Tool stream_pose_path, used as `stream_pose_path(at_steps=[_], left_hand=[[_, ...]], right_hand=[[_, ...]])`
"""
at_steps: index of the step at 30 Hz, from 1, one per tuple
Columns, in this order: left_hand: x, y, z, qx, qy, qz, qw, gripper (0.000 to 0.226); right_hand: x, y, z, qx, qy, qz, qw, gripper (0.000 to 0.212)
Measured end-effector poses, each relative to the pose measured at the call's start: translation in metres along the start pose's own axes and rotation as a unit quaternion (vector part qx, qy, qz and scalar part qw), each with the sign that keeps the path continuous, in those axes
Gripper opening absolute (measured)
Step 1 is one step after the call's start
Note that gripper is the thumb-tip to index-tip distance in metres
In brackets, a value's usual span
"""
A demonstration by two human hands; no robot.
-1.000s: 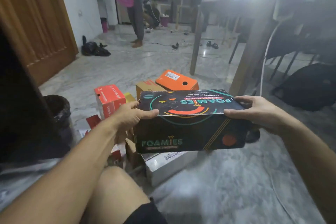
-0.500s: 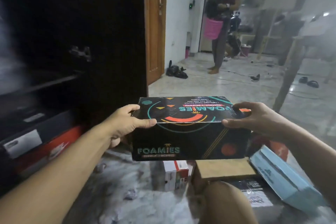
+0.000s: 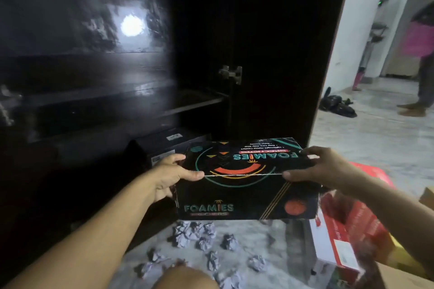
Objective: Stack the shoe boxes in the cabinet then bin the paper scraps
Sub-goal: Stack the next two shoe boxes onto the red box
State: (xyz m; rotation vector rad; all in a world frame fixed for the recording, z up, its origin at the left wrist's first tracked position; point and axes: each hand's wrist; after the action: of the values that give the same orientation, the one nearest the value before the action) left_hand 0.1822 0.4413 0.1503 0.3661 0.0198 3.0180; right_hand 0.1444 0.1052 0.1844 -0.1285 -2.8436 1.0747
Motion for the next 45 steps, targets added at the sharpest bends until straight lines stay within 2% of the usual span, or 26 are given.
stream_pose_path(at_steps=[3,10,14,18,21,26,30,32,34,35,36,39,42,45], left_hand=[[-0.014,-0.034,-0.009,0.04,-0.006,0.051,0.998,0.098],[-0.049,-0.097,-0.012,0.056,0.003,0.148,0.987,0.108],[-0.075,-0.118,-0.008,0.049,0.025,0.185,0.981,0.111],[-0.102,-0.134,-0.004,0.048,0.052,0.215,0.974,0.115],[-0.124,-0.143,0.0,0.046,0.081,0.239,0.966,0.105],[-0.164,-0.156,0.004,0.025,0.105,0.261,0.959,0.105],[-0.191,-0.164,0.002,0.018,0.123,0.275,0.953,0.086],[-0.205,-0.165,-0.001,0.0,0.132,0.288,0.949,0.076],[-0.217,-0.162,-0.007,-0.017,0.149,0.306,0.94,0.07],[-0.222,-0.159,-0.009,-0.021,0.159,0.317,0.935,0.069],[-0.228,-0.156,-0.01,-0.022,0.17,0.327,0.929,0.069],[-0.242,-0.15,-0.011,-0.025,0.193,0.369,0.909,0.07],[-0.253,-0.148,-0.012,0.0,0.177,0.415,0.892,0.075],[-0.258,-0.144,-0.02,0.006,0.148,0.427,0.892,0.055]], right_hand=[[-0.039,0.034,-0.022,-0.006,-0.027,-0.031,0.999,0.12],[-0.132,0.099,-0.062,0.014,-0.072,-0.078,0.994,0.088],[-0.18,0.126,-0.075,-0.013,-0.094,-0.104,0.99,0.097],[-0.219,0.149,-0.087,-0.042,-0.128,-0.115,0.984,0.084],[-0.245,0.167,-0.096,-0.059,-0.156,-0.106,0.98,0.074],[-0.295,0.197,-0.105,-0.078,-0.164,-0.035,0.983,0.079],[-0.324,0.223,-0.109,-0.072,-0.153,0.011,0.986,0.061],[-0.329,0.239,-0.11,-0.038,-0.136,0.12,0.983,0.053],[-0.328,0.257,-0.107,0.023,-0.131,0.25,0.959,0.043],[-0.327,0.267,-0.104,0.042,-0.139,0.281,0.948,0.037],[-0.328,0.278,-0.1,0.052,-0.152,0.277,0.947,0.033],[-0.332,0.311,-0.087,0.075,-0.205,0.156,0.963,0.027],[-0.336,0.326,-0.083,0.072,-0.231,0.102,0.965,0.035],[-0.339,0.329,-0.087,0.057,-0.229,0.077,0.969,0.044]])
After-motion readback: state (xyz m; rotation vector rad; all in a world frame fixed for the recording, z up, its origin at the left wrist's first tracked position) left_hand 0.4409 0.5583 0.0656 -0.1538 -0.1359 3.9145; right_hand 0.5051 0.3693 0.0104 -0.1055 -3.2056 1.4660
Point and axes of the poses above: each hand's wrist, its own x-axis away from the middle knuckle, its own y-axis out of the palm, z = x × y, and after that the axes turned 5 degrees about x, right-handed
